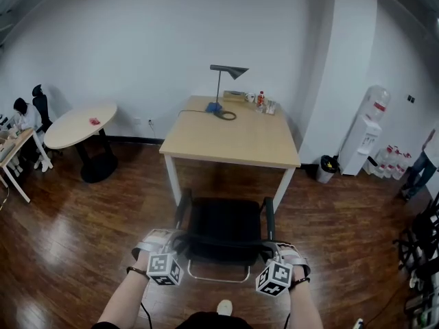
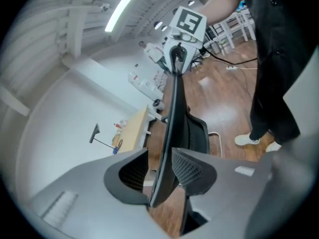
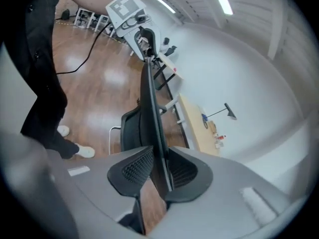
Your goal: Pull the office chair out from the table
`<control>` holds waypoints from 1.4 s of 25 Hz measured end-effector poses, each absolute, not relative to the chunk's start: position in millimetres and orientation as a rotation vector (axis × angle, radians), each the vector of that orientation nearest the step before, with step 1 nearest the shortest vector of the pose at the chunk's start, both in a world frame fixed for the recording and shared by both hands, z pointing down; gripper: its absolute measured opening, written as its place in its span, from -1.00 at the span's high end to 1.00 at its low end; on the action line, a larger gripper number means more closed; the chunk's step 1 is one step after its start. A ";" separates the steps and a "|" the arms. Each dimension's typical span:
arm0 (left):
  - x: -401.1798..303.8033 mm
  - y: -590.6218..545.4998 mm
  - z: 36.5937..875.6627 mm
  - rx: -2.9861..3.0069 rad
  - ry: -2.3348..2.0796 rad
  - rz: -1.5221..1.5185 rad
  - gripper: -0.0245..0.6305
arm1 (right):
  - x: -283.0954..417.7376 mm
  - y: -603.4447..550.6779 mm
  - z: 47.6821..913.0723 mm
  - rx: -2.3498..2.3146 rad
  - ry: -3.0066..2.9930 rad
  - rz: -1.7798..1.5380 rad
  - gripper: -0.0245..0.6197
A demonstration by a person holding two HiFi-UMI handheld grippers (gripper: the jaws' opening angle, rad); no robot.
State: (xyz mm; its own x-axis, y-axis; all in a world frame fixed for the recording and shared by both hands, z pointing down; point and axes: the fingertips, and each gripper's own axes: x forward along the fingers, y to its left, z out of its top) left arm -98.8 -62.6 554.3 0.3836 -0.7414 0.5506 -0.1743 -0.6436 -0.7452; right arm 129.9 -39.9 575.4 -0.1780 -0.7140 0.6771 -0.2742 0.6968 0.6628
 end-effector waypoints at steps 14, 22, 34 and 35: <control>-140.2 50.8 541.7 -2.418 1.314 -0.734 0.92 | 90.9 78.3 575.1 1.247 -1.984 -0.260 0.88; -188.6 99.2 498.6 -2.741 1.614 -0.162 0.92 | 71.7 143.6 533.3 1.425 -2.252 -0.127 0.89; -211.7 185.7 468.3 -2.627 1.813 0.076 0.92 | 146.9 215.8 507.4 1.739 -2.504 0.186 0.89; -211.3 191.7 469.2 -2.632 1.828 0.092 0.92 | 152.6 221.7 508.9 1.746 -2.496 0.186 0.89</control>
State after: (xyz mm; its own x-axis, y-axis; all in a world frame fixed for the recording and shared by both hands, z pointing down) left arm -211.3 191.7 469.2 0.3485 -0.9372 -0.0107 -0.9335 -0.3481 0.0855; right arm 152.6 221.7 508.9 -0.3429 -0.9285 0.1429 -0.9394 0.3395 -0.0482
